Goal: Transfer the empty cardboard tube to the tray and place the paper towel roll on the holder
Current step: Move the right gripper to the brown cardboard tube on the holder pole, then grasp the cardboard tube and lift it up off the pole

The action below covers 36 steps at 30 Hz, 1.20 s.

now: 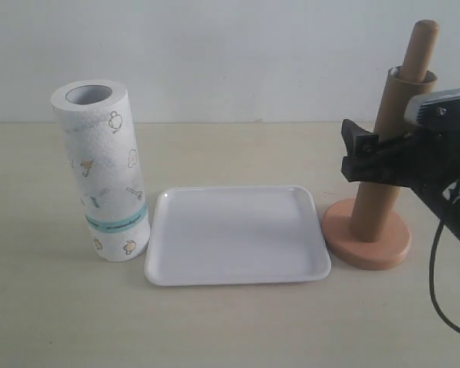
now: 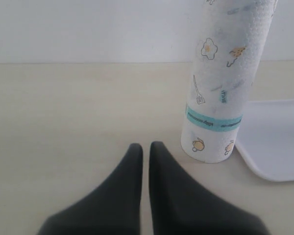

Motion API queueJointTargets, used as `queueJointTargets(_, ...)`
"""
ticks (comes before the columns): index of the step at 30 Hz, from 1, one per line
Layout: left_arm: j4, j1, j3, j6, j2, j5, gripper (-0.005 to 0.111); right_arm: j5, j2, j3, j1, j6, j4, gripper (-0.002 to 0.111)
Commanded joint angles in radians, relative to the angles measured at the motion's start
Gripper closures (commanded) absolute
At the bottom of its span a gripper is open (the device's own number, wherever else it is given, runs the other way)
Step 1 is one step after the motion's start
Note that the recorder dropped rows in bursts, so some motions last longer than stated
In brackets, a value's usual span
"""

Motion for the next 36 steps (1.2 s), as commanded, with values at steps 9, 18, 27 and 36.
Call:
queueJointTargets(9, 0.000, -0.008, 0.003, -0.003, -0.004, 0.000, 0.102, 0.062, 0.000, -0.031, 0.000, -0.022, 0.144, 0.094)
queueJointTargets(18, 0.000, -0.008, 0.003, -0.003, -0.004, 0.000, 0.102, 0.024, -0.003, -0.031, 0.000, -0.111, 0.260, 0.108)
queueJointTargets(27, 0.000, -0.008, 0.003, -0.003, -0.004, 0.000, 0.102, -0.026, -0.003, -0.031, 0.000, -0.111, 0.049, 0.108)
queueJointTargets(36, 0.000, -0.008, 0.003, -0.003, -0.004, 0.000, 0.102, -0.064, -0.007, -0.031, 0.000, -0.111, 0.009, 0.108)
